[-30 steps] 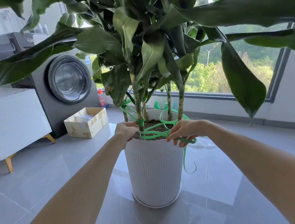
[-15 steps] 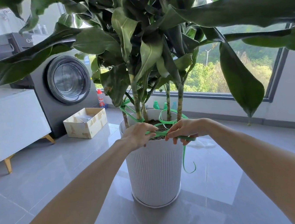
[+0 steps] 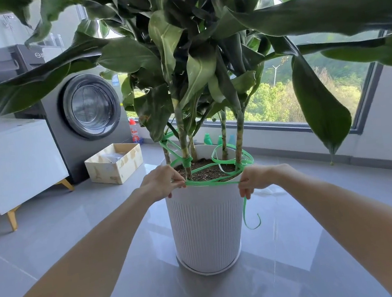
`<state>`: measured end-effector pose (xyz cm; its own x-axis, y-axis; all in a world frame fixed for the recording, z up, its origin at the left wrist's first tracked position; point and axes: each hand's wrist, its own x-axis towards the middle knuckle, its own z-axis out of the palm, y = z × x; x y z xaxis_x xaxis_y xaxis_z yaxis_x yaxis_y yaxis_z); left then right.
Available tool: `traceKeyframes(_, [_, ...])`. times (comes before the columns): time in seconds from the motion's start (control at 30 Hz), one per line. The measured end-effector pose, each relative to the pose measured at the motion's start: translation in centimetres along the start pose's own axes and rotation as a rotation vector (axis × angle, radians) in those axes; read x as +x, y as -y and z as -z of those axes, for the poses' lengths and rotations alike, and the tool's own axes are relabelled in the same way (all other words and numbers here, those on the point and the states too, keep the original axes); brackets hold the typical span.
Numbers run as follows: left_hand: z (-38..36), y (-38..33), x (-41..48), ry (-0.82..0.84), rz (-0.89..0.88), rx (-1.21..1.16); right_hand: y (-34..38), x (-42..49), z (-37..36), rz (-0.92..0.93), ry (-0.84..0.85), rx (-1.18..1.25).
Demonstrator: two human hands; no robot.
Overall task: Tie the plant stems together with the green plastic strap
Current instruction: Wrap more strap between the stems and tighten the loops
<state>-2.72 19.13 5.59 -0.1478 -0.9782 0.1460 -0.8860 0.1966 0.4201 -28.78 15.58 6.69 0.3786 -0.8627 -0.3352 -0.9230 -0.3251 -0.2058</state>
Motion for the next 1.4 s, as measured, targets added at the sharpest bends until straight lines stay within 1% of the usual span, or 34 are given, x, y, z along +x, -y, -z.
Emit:
traceKeyframes(0.13, [0.2, -0.1, -0.3, 0.026, 0.013, 0.043, 2.6, -0.3, 0.4, 0.051, 0.139, 0.233])
traceKeyframes(0.23, [0.1, -0.3, -0.5, 0.090, -0.018, 0.034, 3.4, -0.2, 0.6, 0.057, 0.203, 0.284])
traceKeyframes(0.33, [0.1, -0.1, -0.5, 0.121, -0.021, 0.039, 3.1, -0.1, 1.2, 0.062, 0.229, 0.400])
traceKeyframes(0.4, [0.2, 0.1, -0.3, 0.109, -0.014, 0.051, 2.7, -0.3, 1.7, 0.073, 0.236, 0.513])
traceKeyframes(0.5, [0.2, 0.1, -0.1, 0.089, -0.002, 0.068, 1.9, -0.6, 2.2, 0.081, 0.209, 0.602])
traceKeyframes(0.57, [0.2, 0.2, 0.0, 0.079, 0.009, 0.086, 1.2, -0.5, 2.2, 0.092, 0.166, 0.670])
traceKeyframes(0.63, [0.3, 0.3, 0.0, 0.076, 0.026, 0.125, 0.5, -0.2, 1.8, 0.086, 0.053, 0.690])
traceKeyframes(0.67, [0.3, 0.3, 0.1, 0.079, 0.033, 0.153, 0.1, -0.1, 1.4, 0.089, -0.043, 0.592])
traceKeyframes(0.73, [0.4, 0.4, 0.1, 0.095, 0.047, 0.209, -0.7, 0.3, 0.8, 0.114, -0.254, 0.216])
traceKeyframes(0.77, [0.4, 0.5, 0.1, 0.105, 0.056, 0.239, -1.1, 0.5, 0.5, 0.125, -0.325, 0.055])
traceKeyframes(0.83, [0.3, 0.6, 0.1, 0.120, 0.084, 0.297, -1.8, 0.6, 0.2, 0.073, -0.403, -0.107])
traceKeyframes(0.9, [0.2, 0.9, 0.1, 0.119, 0.114, 0.329, -2.2, 0.4, 0.1, 0.041, -0.478, -0.176])
traceKeyframes(0.97, [0.1, 1.0, 0.2, 0.106, 0.127, 0.341, -2.0, 0.3, 0.2, 0.088, -0.515, -0.144])
traceKeyframes(1.0, [0.0, 0.9, 0.3, 0.104, 0.113, 0.326, -1.5, 0.2, 0.2, 0.132, -0.523, -0.068])
traceKeyframes(1.1, [-0.3, 0.3, 0.4, 0.167, 0.036, 0.146, 0.4, 0.4, 0.6, 0.246, -0.543, 0.180])
traceKeyframes(1.13, [-0.3, 0.0, 0.4, 0.206, 0.012, 0.084, 0.9, 0.6, 0.7, 0.266, -0.535, 0.234])
traceKeyframes(1.2, [-0.3, -0.5, 0.5, 0.296, -0.016, -0.008, 1.4, 0.9, 0.8, 0.276, -0.457, 0.344])
traceKeyframes(1.3, [0.3, -1.6, 0.4, 0.434, 0.026, -0.109, 1.8, 1.1, 1.2, 0.278, -0.303, 0.474])
traceKeyframes(1.4, [1.0, -2.5, 0.2, 0.575, 0.075, -0.189, 2.3, 0.8, 1.5, 0.244, -0.169, 0.459])
